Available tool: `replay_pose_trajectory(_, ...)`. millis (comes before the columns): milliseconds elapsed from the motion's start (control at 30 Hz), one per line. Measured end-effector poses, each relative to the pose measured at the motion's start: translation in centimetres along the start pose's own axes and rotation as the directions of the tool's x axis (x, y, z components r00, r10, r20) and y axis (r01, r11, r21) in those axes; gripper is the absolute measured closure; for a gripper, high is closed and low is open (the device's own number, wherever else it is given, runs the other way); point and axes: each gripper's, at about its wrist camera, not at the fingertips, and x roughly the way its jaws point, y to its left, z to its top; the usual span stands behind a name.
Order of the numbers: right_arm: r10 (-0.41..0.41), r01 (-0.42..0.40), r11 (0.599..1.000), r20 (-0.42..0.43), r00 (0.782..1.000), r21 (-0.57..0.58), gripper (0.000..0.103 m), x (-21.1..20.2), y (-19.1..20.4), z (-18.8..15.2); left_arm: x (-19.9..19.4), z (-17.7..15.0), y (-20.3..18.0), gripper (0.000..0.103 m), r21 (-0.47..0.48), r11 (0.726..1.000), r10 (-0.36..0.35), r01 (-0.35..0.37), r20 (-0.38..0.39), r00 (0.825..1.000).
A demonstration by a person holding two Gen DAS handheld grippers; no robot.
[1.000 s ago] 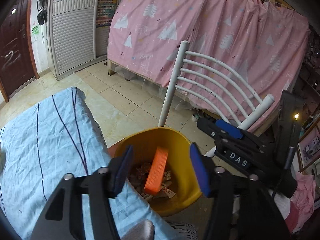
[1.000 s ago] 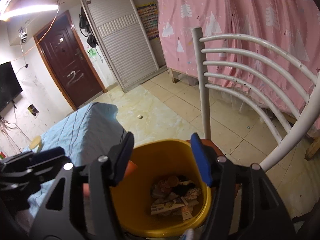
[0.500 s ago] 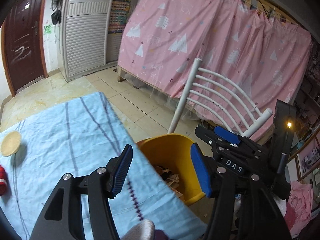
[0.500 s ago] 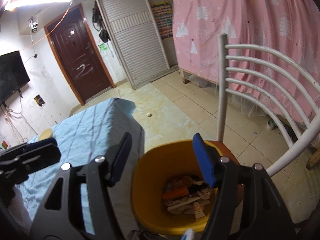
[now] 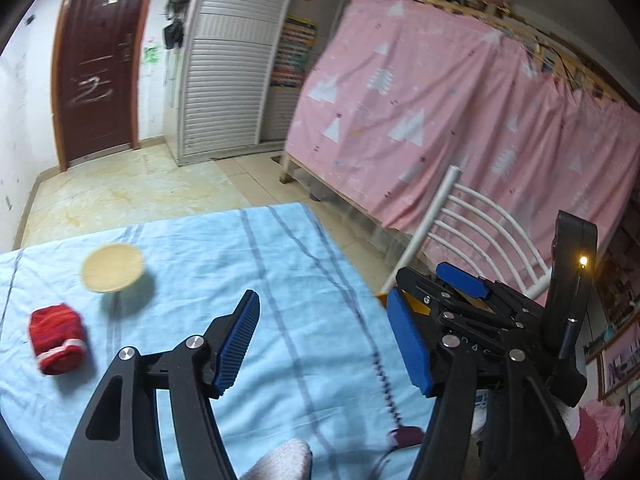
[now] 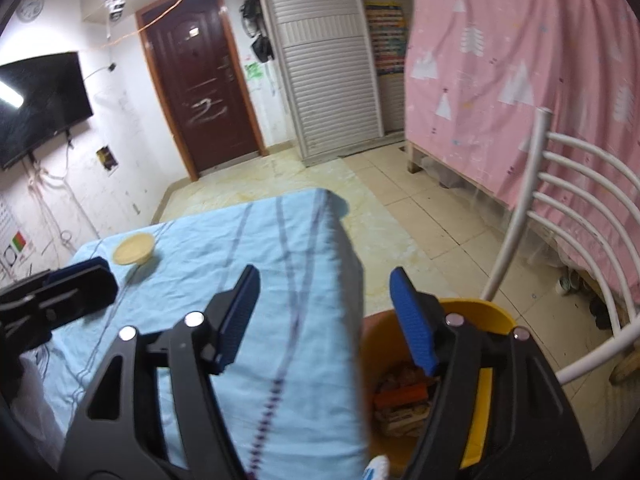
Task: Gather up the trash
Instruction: 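Move both grippers back over the bed toward the red knit item and round brush, then grasp the red knit item with the left gripper while the right grasps the round beige brush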
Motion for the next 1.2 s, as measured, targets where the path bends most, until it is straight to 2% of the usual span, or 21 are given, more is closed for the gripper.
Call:
replay_pose_trajectory(167, 0.021, -0.022, 0.998, -0.02, 1.0, -0.061, 0.033, 1.1, 3.9, 0.6, -1.5, 0.0, 3.8, 0.044, -0.046, 0.999, 0.03, -0.029, 0.023, 0.999)
replay_pose_trajectory(500, 0.066, -0.074, 0.985, -0.059, 0.996, -0.153, 0.03, 3.5, 10.2, 1.6, -4.1, -0.4, 10.3, 0.043, -0.135, 0.985, 0.113, -0.105, 0.05, 0.992)
replay_pose_trajectory(700, 0.089, -0.105, 0.972, -0.083, 0.993, -0.21, 0.026, 4.7, 13.5, 2.0, -5.0, -0.7, 13.5, 0.042, -0.168, 0.97, 0.188, -0.179, 0.042, 0.981)
replay_pose_trajectory(767, 0.095, -0.112, 0.969, -0.087, 0.992, -0.22, 0.025, 5.0, 14.2, 2.1, -5.2, -0.9, 14.4, 0.038, -0.179, 0.962, 0.215, -0.205, 0.039, 0.976)
replay_pose_trajectory(1033, 0.121, -0.148, 0.958, -0.123, 0.985, -0.247, 0.02, 7.3, 17.2, 2.3, -4.5, -1.8, 19.1, 0.033, -0.254, 0.92, 0.3, -0.299, -0.035, 0.953)
replay_pose_trajectory(1200, 0.128, -0.157, 0.962, -0.135, 0.982, -0.225, 0.017, 8.9, 17.8, 2.9, -2.9, -2.5, 21.0, 0.032, -0.276, 0.908, 0.3, -0.315, -0.097, 0.949)
